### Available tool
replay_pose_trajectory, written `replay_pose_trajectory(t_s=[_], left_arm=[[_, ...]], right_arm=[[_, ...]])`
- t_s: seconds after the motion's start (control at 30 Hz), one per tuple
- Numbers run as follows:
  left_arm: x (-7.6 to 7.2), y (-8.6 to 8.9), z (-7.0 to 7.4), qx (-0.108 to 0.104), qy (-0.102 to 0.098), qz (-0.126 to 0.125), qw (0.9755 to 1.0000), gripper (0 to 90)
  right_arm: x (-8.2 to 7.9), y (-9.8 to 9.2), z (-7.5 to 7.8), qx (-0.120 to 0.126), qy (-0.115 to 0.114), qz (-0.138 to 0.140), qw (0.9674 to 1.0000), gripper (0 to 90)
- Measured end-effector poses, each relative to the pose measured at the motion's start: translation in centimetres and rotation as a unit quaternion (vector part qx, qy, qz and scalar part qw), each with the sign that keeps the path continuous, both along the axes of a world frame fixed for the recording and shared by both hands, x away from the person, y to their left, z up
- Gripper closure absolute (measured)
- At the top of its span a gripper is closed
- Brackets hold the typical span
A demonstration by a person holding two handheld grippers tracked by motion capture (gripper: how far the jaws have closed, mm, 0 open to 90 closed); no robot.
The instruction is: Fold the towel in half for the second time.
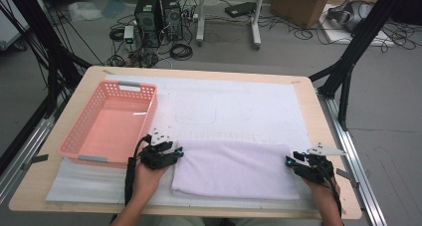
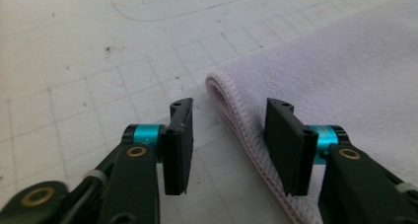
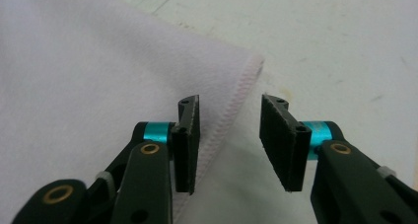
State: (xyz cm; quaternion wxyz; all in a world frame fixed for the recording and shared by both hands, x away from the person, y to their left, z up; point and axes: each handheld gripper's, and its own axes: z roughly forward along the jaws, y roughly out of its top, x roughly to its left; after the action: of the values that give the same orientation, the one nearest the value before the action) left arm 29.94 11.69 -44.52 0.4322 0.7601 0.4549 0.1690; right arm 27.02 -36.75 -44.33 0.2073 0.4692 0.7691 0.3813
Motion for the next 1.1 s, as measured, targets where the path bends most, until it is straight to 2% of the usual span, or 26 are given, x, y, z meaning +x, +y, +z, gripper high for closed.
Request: replay_pose_trajectory(t_s=[0.07, 0.1, 0.13, 0.17, 0.23, 0.33, 0.37, 0.43, 0.47, 0.53, 0.57, 0.63, 0.7, 0.8, 0.87, 0.93, 1.0, 1.1], left_arm=[[0.3, 0.3, 0.2, -0.035, -0.006, -0.008, 0.9993, 46.0], [0.6, 0.4, 0.2, -0.054, -0.005, -0.010, 0.9985, 44.9], [1.0, 0.4, 0.2, -0.064, 0.003, -0.009, 0.9979, 43.4], [1.4, 0.3, 0.2, -0.063, 0.005, -0.009, 0.9980, 42.1], [2.1, 0.0, 0.1, -0.067, 0.014, -0.010, 0.9976, 42.0], [2.7, -0.3, 0.0, -0.058, 0.016, -0.014, 0.9981, 43.0], [3.0, -0.4, -0.4, -0.064, 0.027, -0.017, 0.9975, 43.6], [3.3, -0.4, -0.8, -0.060, 0.041, -0.021, 0.9971, 46.9], [3.3, -0.4, -0.8, -0.064, 0.042, -0.026, 0.9968, 48.4], [3.3, -0.6, -0.8, -0.058, 0.043, -0.034, 0.9968, 60.0], [3.3, -0.7, -0.8, -0.054, 0.042, -0.041, 0.9968, 71.5], [3.3, -0.7, -0.8, -0.060, 0.045, -0.036, 0.9966, 77.6], [3.3, -0.4, -0.6, -0.071, 0.039, -0.021, 0.9965, 79.5], [3.2, -0.4, -0.2, -0.085, 0.011, -0.005, 0.9963, 80.1], [3.2, -0.4, 0.0, -0.088, 0.006, -0.002, 0.9961, 80.1], [3.8, -0.9, 0.7, -0.086, -0.010, 0.003, 0.9962, 80.0], [4.4, -1.1, 1.3, -0.086, -0.014, 0.005, 0.9962, 80.0], [5.6, -1.3, 1.9, -0.084, -0.020, 0.007, 0.9962, 80.0]], right_arm=[[0.2, -0.2, 0.4, 0.016, -0.008, -0.004, 0.9998, 57.7], [0.4, -0.3, 0.5, 0.023, -0.011, -0.003, 0.9997, 55.9], [0.6, -0.2, 0.7, 0.031, -0.014, -0.002, 0.9994, 54.5], [1.1, 0.0, 0.8, 0.037, -0.014, 0.002, 0.9992, 52.7], [2.0, 0.4, 0.7, 0.032, -0.010, 0.012, 0.9994, 49.8], [3.4, 0.6, 0.1, 0.028, 0.008, 0.016, 0.9995, 47.7], [3.7, 0.6, -0.1, 0.026, 0.019, 0.015, 0.9994, 46.3], [4.2, 0.5, -0.6, 0.032, 0.036, 0.018, 0.9987, 46.1], [4.3, 0.4, -0.7, 0.036, 0.035, 0.021, 0.9985, 47.1], [4.4, 0.2, -0.7, 0.040, 0.036, 0.022, 0.9983, 52.7], [4.4, 0.1, -0.7, 0.042, 0.037, 0.024, 0.9981, 58.3], [4.6, -0.1, -0.8, 0.064, 0.045, 0.040, 0.9961, 77.4], [4.4, 0.2, -0.6, 0.053, 0.035, 0.041, 0.9971, 81.0], [4.1, 0.0, -0.3, 0.050, 0.004, 0.023, 0.9985, 82.0], [4.0, 0.0, 0.1, 0.048, -0.017, 0.009, 0.9987, 82.2], [4.1, 0.2, 0.5, 0.037, -0.040, -0.003, 0.9985, 82.2], [4.4, 0.3, 0.7, 0.037, -0.048, -0.017, 0.9980, 82.2], [5.2, 0.1, 0.7, 0.042, -0.046, -0.029, 0.9976, 82.1]])
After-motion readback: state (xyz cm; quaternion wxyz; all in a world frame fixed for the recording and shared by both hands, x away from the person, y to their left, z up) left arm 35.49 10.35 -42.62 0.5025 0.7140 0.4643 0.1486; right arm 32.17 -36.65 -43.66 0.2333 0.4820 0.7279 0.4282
